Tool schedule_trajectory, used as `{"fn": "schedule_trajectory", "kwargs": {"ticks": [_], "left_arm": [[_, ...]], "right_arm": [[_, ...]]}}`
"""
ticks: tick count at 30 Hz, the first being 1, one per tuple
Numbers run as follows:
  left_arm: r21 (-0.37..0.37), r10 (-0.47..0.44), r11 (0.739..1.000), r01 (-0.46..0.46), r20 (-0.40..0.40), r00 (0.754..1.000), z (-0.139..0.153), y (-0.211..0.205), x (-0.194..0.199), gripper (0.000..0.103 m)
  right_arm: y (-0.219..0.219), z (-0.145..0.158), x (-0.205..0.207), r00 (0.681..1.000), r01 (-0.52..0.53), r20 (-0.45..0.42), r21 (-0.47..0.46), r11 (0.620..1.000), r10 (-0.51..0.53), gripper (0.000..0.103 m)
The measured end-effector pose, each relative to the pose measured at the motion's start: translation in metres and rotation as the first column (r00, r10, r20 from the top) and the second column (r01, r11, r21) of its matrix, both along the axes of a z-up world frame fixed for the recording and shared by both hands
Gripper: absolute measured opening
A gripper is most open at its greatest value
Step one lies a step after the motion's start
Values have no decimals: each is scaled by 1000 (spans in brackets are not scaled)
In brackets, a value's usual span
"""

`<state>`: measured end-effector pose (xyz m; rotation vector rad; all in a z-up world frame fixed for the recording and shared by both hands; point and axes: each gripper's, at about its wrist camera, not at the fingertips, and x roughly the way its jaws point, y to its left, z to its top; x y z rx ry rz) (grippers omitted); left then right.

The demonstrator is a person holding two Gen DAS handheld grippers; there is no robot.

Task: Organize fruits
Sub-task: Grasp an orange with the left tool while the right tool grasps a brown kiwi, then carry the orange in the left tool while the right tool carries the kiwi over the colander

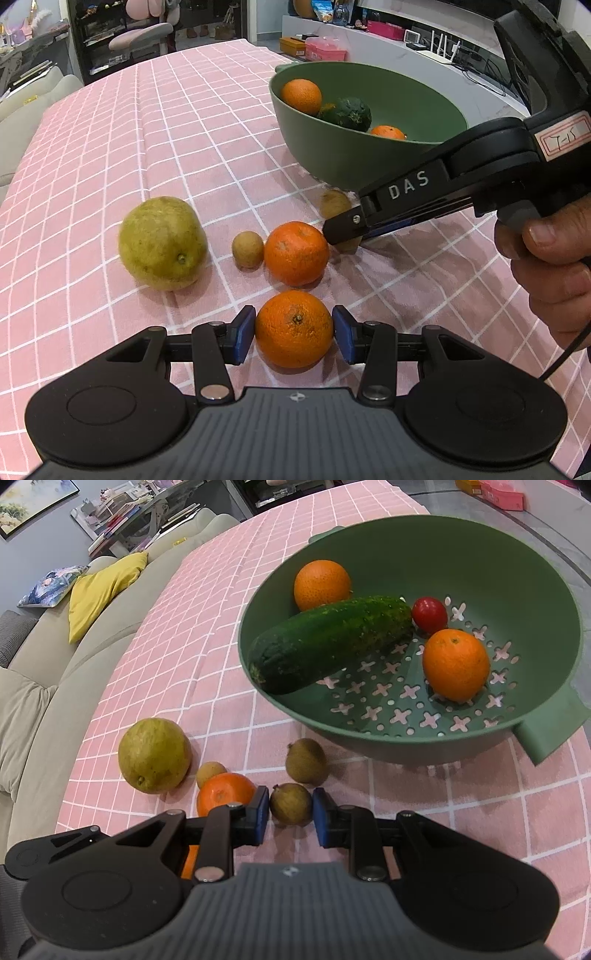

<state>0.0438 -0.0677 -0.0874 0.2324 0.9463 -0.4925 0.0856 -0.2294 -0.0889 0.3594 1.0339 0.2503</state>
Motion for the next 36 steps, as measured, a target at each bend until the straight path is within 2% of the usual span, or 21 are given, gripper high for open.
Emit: {"fn": "schedule_trajectory", "kwargs": {"ticks": [3, 9, 15, 24, 33, 36], "left_arm": [[-14, 15, 1000, -15, 1, 1000, 7, 7, -3, 51], [6, 31, 999, -31, 23, 999, 26, 16, -3, 51], [27, 11, 1000, -14, 75, 997, 59, 14, 6, 51], [35, -62, 998, 57, 128, 990, 94, -21, 30, 51], [66, -153, 987, 145, 159, 975, 105, -68, 48, 51], [52, -166, 986, 160, 154, 974, 105, -80, 56, 51]], "right_arm": [[0, 5, -1, 1000, -2, 2, 12, 1000, 2, 21], [-1, 24, -7, 1000, -17, 16, 29, 999, 16, 21], [-3, 53, -13, 997, -37, 69, 39, 999, 34, 21], [-35, 93, -16, 988, 26, 147, 92, 995, -39, 21], [-77, 113, -9, 971, 133, 180, 130, 982, -156, 21], [-91, 115, -4, 963, 170, 189, 125, 977, -192, 21]]}}
